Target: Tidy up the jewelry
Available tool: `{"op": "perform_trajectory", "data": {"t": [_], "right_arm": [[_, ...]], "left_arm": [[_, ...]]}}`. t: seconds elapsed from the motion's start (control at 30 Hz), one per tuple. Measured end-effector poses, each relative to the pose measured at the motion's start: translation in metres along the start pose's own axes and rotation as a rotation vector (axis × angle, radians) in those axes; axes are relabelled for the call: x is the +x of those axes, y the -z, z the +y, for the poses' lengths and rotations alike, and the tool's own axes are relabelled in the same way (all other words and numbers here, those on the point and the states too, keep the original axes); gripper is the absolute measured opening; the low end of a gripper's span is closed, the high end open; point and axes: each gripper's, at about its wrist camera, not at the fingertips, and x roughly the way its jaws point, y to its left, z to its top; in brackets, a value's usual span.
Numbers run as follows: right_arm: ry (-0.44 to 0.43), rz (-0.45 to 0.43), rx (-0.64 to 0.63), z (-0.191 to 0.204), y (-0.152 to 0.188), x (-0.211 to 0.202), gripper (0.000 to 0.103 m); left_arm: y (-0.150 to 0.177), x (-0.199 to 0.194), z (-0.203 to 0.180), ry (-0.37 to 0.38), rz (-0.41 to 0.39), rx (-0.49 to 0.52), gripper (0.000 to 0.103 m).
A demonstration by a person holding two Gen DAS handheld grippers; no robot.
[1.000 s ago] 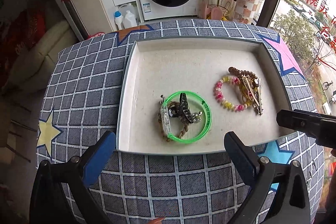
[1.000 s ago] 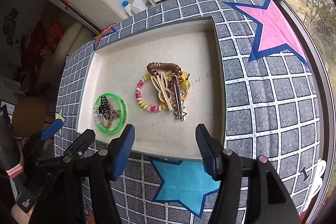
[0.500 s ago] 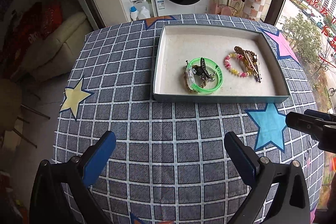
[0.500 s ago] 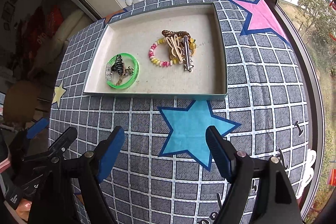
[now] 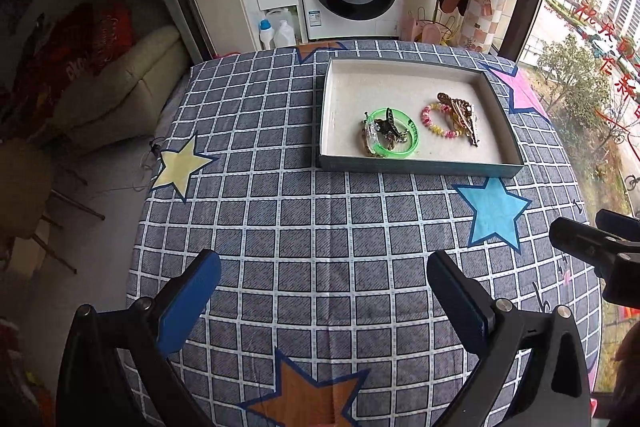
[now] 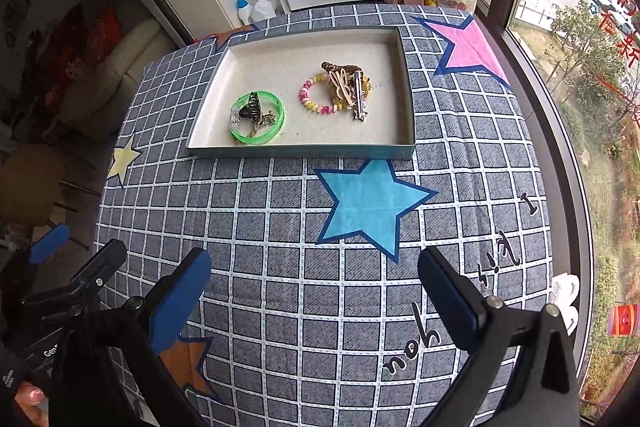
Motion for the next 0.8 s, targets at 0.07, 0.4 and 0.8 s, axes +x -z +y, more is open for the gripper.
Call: {"op": "perform_trajectory", "data": {"t": [0.07,0.4,0.8], "right_arm": [[0.015,-0.019,-0.003,0.004,0.003,-0.011,0.103],[0.084,-0.131,-0.057,0.027,0.025,-0.065,0.103],[0.144,-0.274,-0.088,0.047,0.037,-0.118,0.103]], "left_arm": [[0.003,-0.010,0.002,0.006,-0.008,-0.001,0.103],[0.014,-0.060,0.012,0.000,-0.098,0.017,0.103],[0.017,-0.103,0.029,0.005,-0.178,0.010,0.103]]}}
